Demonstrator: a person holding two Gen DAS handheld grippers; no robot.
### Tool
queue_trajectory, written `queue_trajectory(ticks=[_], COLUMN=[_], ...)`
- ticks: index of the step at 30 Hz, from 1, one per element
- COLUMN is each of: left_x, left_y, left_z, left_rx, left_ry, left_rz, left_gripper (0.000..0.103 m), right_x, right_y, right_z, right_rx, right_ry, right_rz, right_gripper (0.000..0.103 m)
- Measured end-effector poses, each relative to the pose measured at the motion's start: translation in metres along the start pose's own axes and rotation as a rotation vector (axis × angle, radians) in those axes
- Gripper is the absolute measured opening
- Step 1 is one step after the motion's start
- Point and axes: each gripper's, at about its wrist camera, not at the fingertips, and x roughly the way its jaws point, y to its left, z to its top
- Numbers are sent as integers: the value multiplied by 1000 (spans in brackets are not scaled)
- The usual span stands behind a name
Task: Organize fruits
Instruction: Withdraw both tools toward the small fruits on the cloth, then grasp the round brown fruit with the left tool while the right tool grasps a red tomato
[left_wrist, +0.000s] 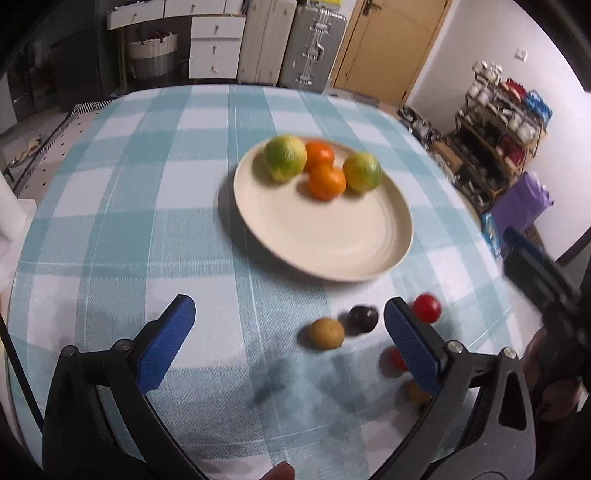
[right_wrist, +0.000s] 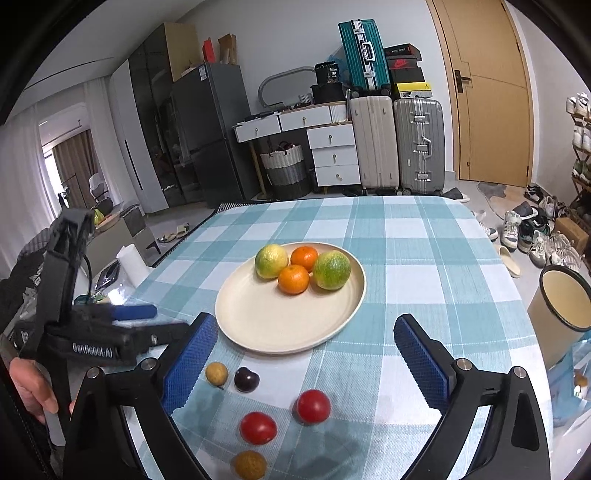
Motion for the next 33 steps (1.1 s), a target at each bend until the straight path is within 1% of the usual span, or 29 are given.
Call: queue_trajectory(ticks=[6,10,13,21,27,30,32,33], left_x=[15,21,25,34,38,40,41,42], left_y=[-2,-5,-9,-6,-9,-10,-11,-12], left_z=[-12,-17,-20,-20,-21,-21,-22,-22], left_rx=[9,33,52,45,68,71,78,83], left_ry=[39,51,58,79,86,89,91,94], left_rz=[-2,13,8,23,34,23,18,16], left_gripper=[102,102,102,102,101,96,87,85], right_x=[2,5,7,11,13,13,13,14], right_y=[-5,-6,-8,-12,-15,-15,-15,-15], right_z=[-5,-8,-11,-17,-19,-19,-19,-19], right_rx=[10,14,18,30,37,37,36,35], right_ry=[13,24,32,53,62,63,62,63], right_rz=[-3,-2,-1,4,5,7,10,10], right_gripper=[98,98,98,98,98,98,98,98])
